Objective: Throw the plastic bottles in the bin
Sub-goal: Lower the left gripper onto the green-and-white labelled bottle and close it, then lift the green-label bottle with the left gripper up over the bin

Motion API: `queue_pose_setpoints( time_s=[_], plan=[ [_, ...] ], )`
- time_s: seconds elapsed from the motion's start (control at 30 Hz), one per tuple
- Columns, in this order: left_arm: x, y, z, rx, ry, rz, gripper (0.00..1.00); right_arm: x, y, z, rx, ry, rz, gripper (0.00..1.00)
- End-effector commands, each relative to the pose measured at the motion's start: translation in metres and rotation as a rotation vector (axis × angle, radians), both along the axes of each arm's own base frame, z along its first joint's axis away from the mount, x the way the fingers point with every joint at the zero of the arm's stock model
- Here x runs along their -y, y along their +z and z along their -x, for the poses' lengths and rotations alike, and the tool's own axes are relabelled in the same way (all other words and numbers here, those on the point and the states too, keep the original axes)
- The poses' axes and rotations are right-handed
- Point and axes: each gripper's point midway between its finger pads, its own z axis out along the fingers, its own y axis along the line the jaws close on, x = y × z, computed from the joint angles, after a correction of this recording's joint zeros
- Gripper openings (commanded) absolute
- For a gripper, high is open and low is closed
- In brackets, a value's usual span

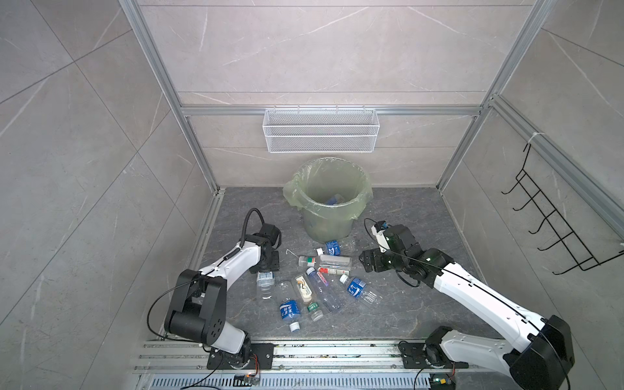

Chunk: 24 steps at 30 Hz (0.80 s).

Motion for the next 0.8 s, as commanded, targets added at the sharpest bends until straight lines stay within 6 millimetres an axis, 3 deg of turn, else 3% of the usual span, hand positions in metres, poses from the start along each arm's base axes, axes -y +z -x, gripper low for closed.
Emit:
queue_pose_setpoints(
  time_s=[0.0, 0.2, 0.53, 0.77],
  plan=[
    [-0.010, 0.027, 0.002, 0.093, 0.043, -0.006, 0.58, -0.004, -0.003, 0.001, -0.006, -0.003, -0.022, 0.95],
    [-0.015, 0.054, 0.014, 0.208, 0.062, 0.030, 0.58, -0.003, -0.003, 0.001, -0.003, -0.009, -0.027, 0.94],
    [0.014, 0.104, 0.032, 0.574, -0.058, 0.316, 0.58, -0.002, -0.018, 0.004, 0.007, -0.015, -0.050, 0.95],
    [0.028, 0.151, 0.042, 0.777, -0.149, 0.441, 0.57, 0.001, -0.024, 0.007, 0.050, -0.026, -0.083, 0.95]
  ],
)
